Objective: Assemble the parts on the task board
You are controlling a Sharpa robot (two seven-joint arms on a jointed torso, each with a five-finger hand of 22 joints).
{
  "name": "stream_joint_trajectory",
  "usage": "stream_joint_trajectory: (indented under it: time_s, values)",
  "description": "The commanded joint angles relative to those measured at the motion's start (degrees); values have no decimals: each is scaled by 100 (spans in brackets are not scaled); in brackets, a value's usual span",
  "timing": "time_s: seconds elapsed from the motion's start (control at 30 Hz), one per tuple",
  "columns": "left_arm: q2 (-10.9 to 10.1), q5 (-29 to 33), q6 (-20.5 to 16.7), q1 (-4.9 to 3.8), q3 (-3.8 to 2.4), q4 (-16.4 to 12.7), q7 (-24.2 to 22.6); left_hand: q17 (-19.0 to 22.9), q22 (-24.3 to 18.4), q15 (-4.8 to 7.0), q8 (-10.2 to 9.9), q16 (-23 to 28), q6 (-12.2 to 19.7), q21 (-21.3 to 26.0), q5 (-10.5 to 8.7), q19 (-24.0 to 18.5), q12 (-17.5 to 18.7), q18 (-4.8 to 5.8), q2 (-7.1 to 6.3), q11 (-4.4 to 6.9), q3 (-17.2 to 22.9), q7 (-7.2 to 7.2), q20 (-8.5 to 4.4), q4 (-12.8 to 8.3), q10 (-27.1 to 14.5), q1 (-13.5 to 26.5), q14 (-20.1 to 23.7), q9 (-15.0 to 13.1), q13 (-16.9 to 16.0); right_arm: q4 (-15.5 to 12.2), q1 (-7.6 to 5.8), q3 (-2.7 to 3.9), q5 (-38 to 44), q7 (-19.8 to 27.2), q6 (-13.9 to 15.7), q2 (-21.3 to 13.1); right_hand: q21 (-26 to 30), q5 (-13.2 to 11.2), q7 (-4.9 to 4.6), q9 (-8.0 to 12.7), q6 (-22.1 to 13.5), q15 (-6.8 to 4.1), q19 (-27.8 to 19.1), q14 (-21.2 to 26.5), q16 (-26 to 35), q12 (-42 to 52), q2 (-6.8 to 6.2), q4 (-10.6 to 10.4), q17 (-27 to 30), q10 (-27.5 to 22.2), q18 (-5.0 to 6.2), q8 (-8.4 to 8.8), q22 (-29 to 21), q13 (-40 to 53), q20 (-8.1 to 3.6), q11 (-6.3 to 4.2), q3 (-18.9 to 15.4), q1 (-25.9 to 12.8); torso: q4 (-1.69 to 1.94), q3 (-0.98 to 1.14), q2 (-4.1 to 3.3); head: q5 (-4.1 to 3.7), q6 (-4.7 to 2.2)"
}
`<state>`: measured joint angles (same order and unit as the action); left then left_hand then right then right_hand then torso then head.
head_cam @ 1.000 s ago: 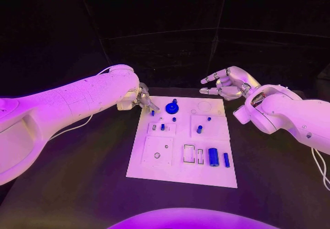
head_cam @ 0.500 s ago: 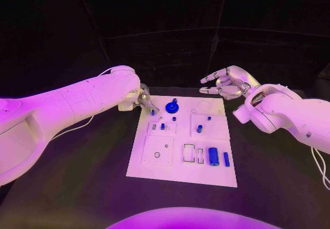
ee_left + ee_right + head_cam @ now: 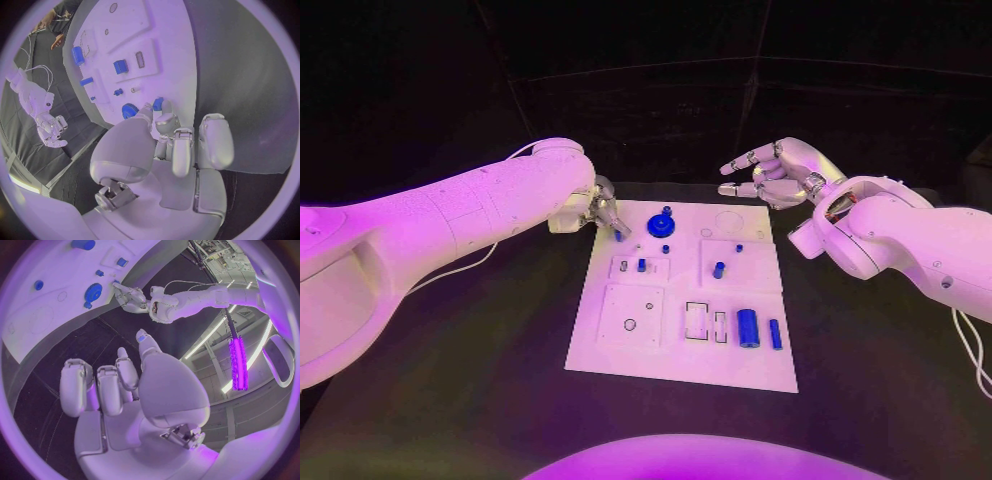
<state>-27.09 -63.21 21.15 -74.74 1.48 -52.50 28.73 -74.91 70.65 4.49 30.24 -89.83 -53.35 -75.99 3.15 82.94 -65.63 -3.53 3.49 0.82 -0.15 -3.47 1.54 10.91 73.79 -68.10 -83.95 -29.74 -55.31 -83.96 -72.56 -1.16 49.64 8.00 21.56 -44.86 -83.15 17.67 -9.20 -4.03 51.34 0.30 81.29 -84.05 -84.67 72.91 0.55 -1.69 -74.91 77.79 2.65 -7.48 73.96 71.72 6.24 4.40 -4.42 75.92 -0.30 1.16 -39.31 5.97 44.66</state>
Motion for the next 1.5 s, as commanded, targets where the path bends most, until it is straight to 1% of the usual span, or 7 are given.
stream_joint_trajectory:
  time_s: [0.03,0.27,0.4,0.6,1.0,1.23,1.5]
  values:
    - [7,45,-112,-6,0,-14,-144,-1509,-5,10,-28,-17,-19,34,-29,-9,23,-70,161,26,175,35,19,-212,-31,-316,-605,26,17,-2,-10,3,-10,35,-32,8,35,21,-5,9,-17,-52,-15,-344,20,-25,52,7,-389,-9,86,-34,2,-5,-27,-25,-6,-24,-3,-1,-1,-2,7]
    - [-3,223,-305,-4,0,-41,-344,-1509,3,41,-67,-17,29,40,-31,-10,119,-68,410,62,798,70,-14,-751,-91,-986,-605,76,104,5,-10,3,-10,27,-46,14,38,22,-5,9,-17,-52,-18,-344,19,-21,57,9,-392,-6,87,-34,-4,-1,-27,-25,-4,-20,0,1,3,-1,18]
    - [-31,378,-377,-3,1,-70,-389,-1509,3,27,-23,-17,31,48,-33,-12,154,-68,382,45,1083,52,-12,-865,-87,-961,-605,60,135,5,-11,3,-10,21,-56,13,38,22,-5,9,-17,-52,-18,-344,19,-21,57,9,-392,-6,87,-34,-4,-1,-27,-25,-4,-20,-1,0,2,0,17]
    - [-174,620,-536,1,1,-249,-325,-1509,-3,31,115,-17,63,72,-30,-17,185,-72,179,45,1670,59,-7,-993,-63,-662,-605,-7,176,6,-11,3,-10,14,-74,10,38,22,-5,9,-17,-52,-18,-344,19,-21,57,9,-392,-6,87,-34,-4,-1,-27,-25,-4,-20,6,3,6,-4,1]
    - [-828,886,-1174,33,6,-1287,-79,-1509,40,54,406,-17,75,63,-40,6,138,-67,-95,93,2449,102,-31,-1066,3,-184,-605,-146,148,15,-11,3,-10,-9,-113,-10,39,22,-5,9,-17,-52,-19,-344,21,-21,59,10,-389,-6,87,-34,-5,-2,-27,-25,-3,-17,15,7,9,18,-13]
    - [-1257,907,-1640,170,20,-1988,-85,-1509,88,71,506,-17,69,31,-36,29,84,-58,-192,107,2617,125,-44,-1080,52,-67,-605,-190,95,21,-11,2,-10,-24,-140,-18,40,22,-5,9,-17,-52,-19,-343,23,-22,63,11,-385,-7,87,-35,-6,-4,-28,-25,-2,-13,25,11,13,37,-16]
    - [-1569,568,-1891,338,138,-2572,-69,-1509,106,79,550,-17,70,20,-37,37,65,-55,-237,115,2697,134,-52,-1088,72,-18,-605,-208,79,32,-11,1,-10,-29,-163,-17,40,22,-5,9,-17,-52,-19,-343,23,-22,63,11,-385,-7,87,-35,-6,-4,-28,-25,-2,-13,19,5,10,63,-8]
